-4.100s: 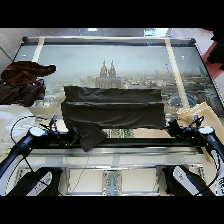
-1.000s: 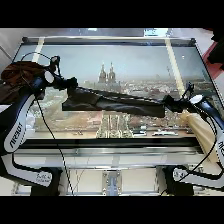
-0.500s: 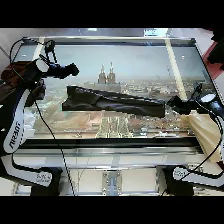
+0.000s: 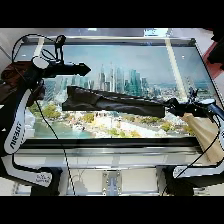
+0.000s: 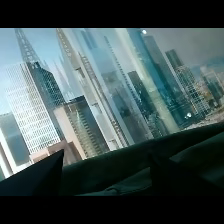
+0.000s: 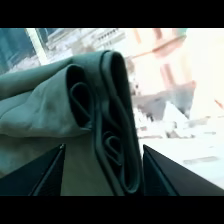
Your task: Fold the shirts.
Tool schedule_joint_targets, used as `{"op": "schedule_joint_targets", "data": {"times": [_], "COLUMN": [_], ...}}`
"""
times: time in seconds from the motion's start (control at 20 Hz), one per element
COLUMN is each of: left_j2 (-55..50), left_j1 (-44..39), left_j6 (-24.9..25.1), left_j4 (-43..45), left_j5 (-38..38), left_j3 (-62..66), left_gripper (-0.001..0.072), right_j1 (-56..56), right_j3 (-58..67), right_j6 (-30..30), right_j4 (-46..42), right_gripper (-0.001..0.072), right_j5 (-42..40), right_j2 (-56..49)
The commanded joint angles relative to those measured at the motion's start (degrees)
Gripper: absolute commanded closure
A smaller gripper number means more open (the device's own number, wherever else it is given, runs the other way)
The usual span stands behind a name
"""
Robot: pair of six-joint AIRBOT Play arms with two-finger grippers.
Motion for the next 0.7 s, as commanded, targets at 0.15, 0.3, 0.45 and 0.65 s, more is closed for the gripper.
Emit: {"op": "schedule_joint_targets", "data": {"times": [0.15, 0.3, 0.45, 0.65], "left_j2": [0.0, 0.0, 0.0, -0.3], "left_j1": [-5.1, -7.4, -8.3, -8.3], "left_j6": [6.7, 6.7, 6.7, 6.4], "left_j4": [-1.9, -1.7, -1.5, -1.5], "left_j5": [3.3, 6.3, 6.5, 6.6], "left_j3": [0.0, 0.0, 0.0, 0.0], "left_gripper": [0.0121, 0.0121, 0.0122, 0.0174], "right_j1": [-3.0, -1.7, 0.7, 2.2], "right_j3": [0.0, 0.0, 0.0, 0.1], "right_j6": [-2.5, -4.4, -7.9, -8.0], "right_j4": [1.2, 3.0, 7.6, 9.0], "right_gripper": [0.0148, 0.0148, 0.0148, 0.0174], "right_j5": [2.1, 2.5, 2.0, -0.3], "right_j2": [-2.2, -4.5, -6.3, -6.4]}}
